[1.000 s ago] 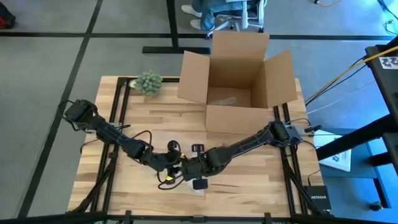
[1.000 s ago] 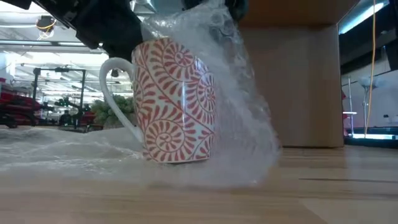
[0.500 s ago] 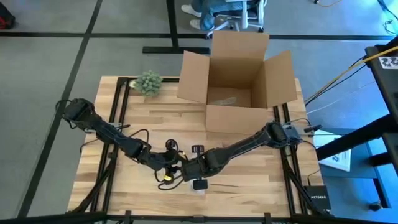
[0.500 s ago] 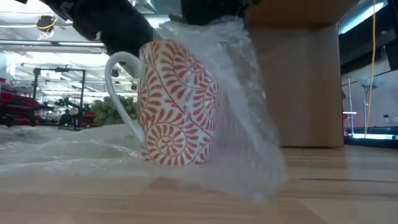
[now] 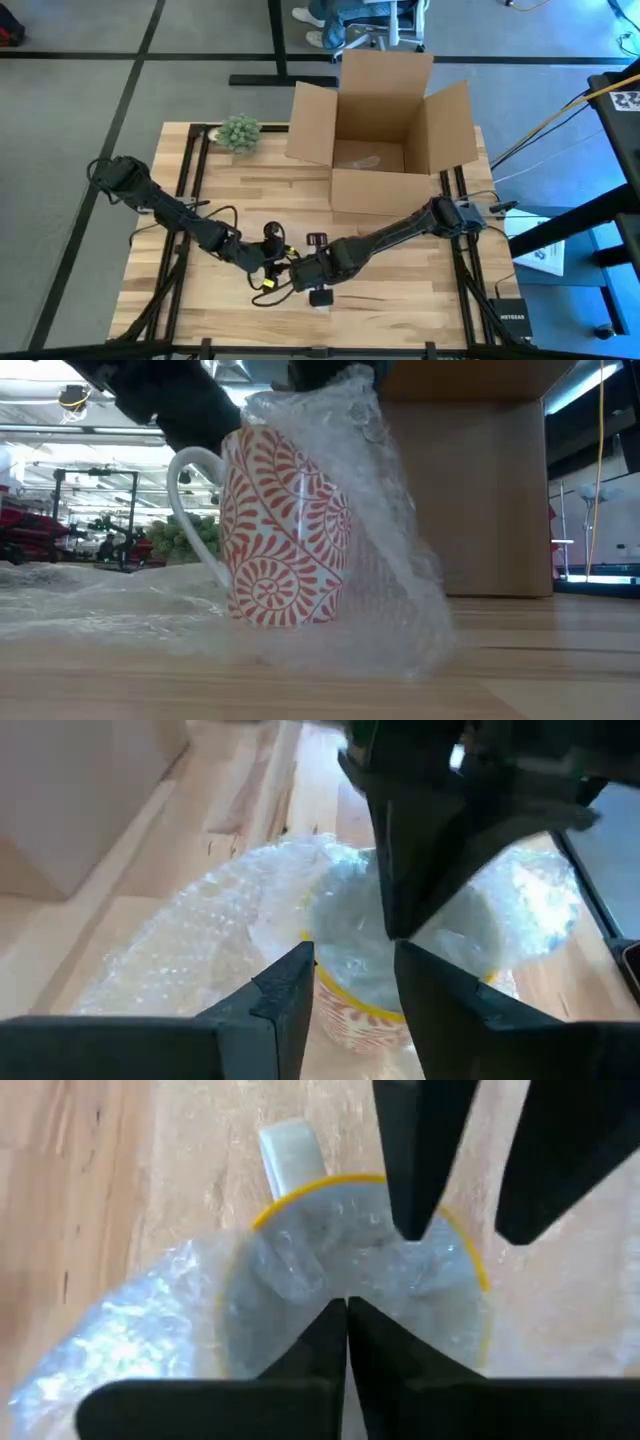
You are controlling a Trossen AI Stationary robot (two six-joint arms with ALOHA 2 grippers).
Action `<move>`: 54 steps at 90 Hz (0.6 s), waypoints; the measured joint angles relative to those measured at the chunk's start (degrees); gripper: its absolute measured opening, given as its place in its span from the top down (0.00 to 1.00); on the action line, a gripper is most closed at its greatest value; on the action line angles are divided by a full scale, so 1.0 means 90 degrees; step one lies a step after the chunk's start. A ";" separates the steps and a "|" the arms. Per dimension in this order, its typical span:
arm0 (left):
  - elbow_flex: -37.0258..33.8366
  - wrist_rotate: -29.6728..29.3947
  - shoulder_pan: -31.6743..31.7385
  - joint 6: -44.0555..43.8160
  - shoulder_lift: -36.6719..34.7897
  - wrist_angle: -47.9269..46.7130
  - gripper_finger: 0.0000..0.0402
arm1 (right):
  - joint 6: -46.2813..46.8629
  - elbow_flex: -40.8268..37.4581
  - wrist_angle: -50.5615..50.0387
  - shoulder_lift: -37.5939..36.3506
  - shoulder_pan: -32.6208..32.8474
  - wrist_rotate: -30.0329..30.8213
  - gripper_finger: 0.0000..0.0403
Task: Wrap mug
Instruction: Wrap the orange patterned mug with the bubble wrap
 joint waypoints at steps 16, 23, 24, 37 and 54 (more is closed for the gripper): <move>0.0000 0.0000 -0.0004 -0.0006 0.0000 0.0000 0.69 | -0.0122 0.0511 -0.0385 -0.0028 -0.0074 -0.0013 1.00; 0.0000 0.0000 -0.0010 -0.0006 0.0000 0.0021 0.69 | -0.0220 0.0457 -0.0223 -0.0027 -0.0076 0.0008 1.00; 0.0000 0.0000 -0.0010 -0.0006 0.0000 0.0019 0.69 | -0.0249 0.0431 -0.0164 -0.0025 -0.0079 0.0014 1.00; 0.0000 0.0014 -0.0012 0.0002 0.0000 0.0002 0.69 | -0.0322 0.0089 0.0448 0.0207 -0.0165 -0.0292 1.00; 0.0000 0.0010 -0.0012 -0.0006 0.0000 -0.0017 0.69 | -0.0289 -0.0313 0.0491 0.0452 -0.0213 -0.0381 1.00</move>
